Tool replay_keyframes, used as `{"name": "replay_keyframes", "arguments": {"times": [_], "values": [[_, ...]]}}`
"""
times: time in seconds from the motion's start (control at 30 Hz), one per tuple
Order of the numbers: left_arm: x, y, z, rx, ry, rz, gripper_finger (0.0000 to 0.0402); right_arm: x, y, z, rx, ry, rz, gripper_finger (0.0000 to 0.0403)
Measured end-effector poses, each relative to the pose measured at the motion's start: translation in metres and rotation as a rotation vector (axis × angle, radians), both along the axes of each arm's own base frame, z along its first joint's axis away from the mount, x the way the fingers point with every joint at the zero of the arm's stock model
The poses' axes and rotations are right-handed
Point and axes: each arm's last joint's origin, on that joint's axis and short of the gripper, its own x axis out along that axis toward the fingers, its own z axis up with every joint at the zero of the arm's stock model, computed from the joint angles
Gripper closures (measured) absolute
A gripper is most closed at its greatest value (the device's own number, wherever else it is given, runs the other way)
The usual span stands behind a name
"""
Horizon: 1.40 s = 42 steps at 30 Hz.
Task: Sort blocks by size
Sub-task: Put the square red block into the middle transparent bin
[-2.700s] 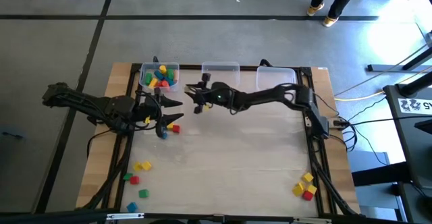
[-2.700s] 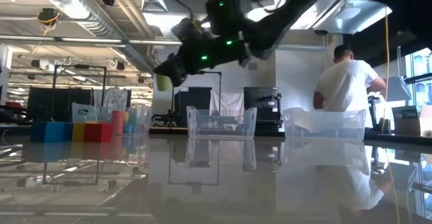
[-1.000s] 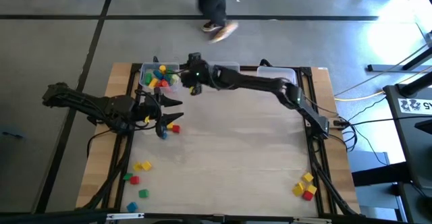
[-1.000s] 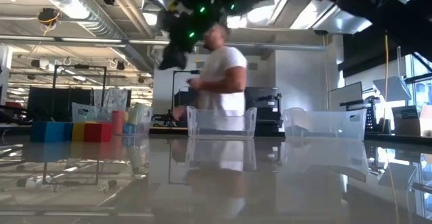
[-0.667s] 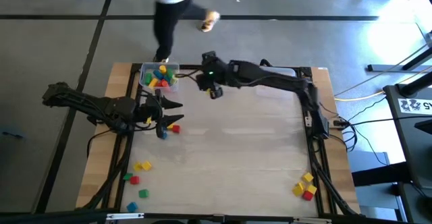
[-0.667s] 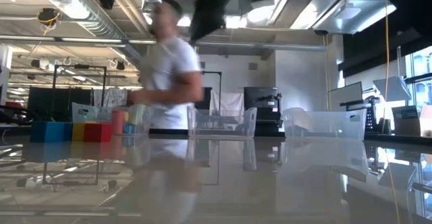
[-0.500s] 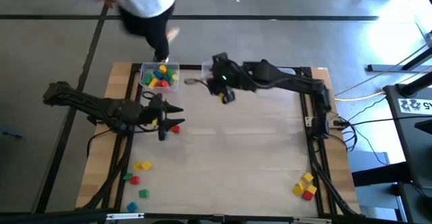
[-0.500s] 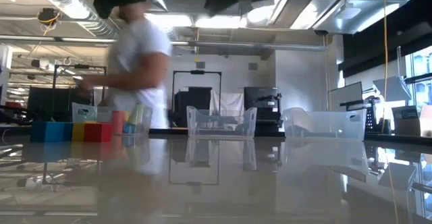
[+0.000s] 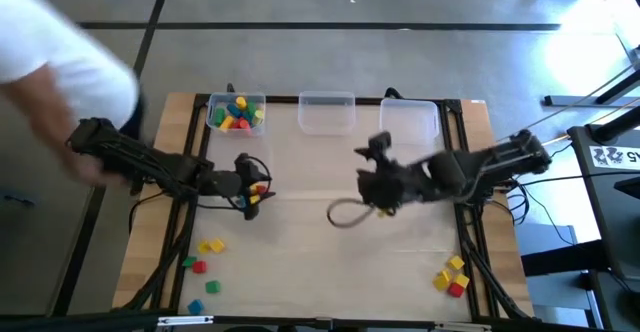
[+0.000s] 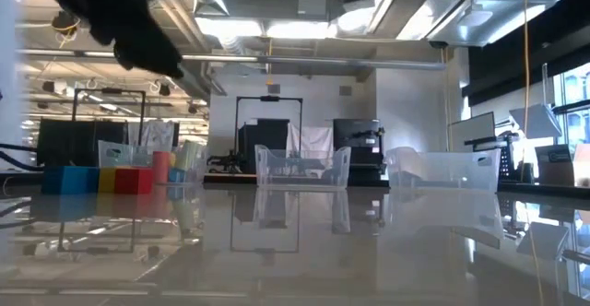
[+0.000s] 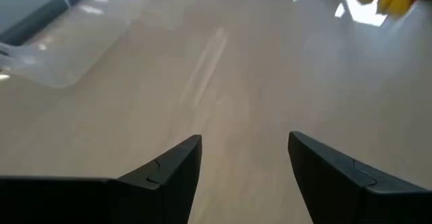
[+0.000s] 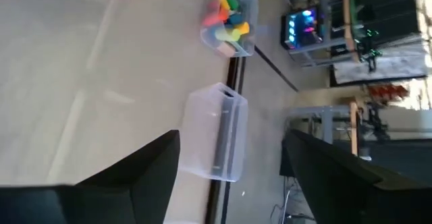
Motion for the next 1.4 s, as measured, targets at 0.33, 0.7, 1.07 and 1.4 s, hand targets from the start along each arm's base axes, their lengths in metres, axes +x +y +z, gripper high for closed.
{"name": "replay_keyframes", "arguments": {"times": [0.33, 0.7, 1.07, 1.4], "values": [[-0.001, 0.001, -0.027, 0.157, 0.28, -0.066, 0.0183, -0.008, 0.054, -0.11, 0.016, -0.206, 0.02, 0.0125], [0.006, 0.001, -0.051, 0.254, 0.462, -0.119, 0.0183, 0.016, 0.052, -0.182, 0.162, -0.434, -0.004, 0.0125], [0.015, 0.017, -0.08, 0.196, 0.638, -0.077, 0.0183, 0.044, 0.044, -0.193, 0.204, -0.518, 0.125, 0.0125], [0.025, 0.026, -0.091, 0.104, 0.654, -0.089, 0.0199, 0.047, 0.038, -0.193, 0.227, -0.521, 0.142, 0.0125]]}}
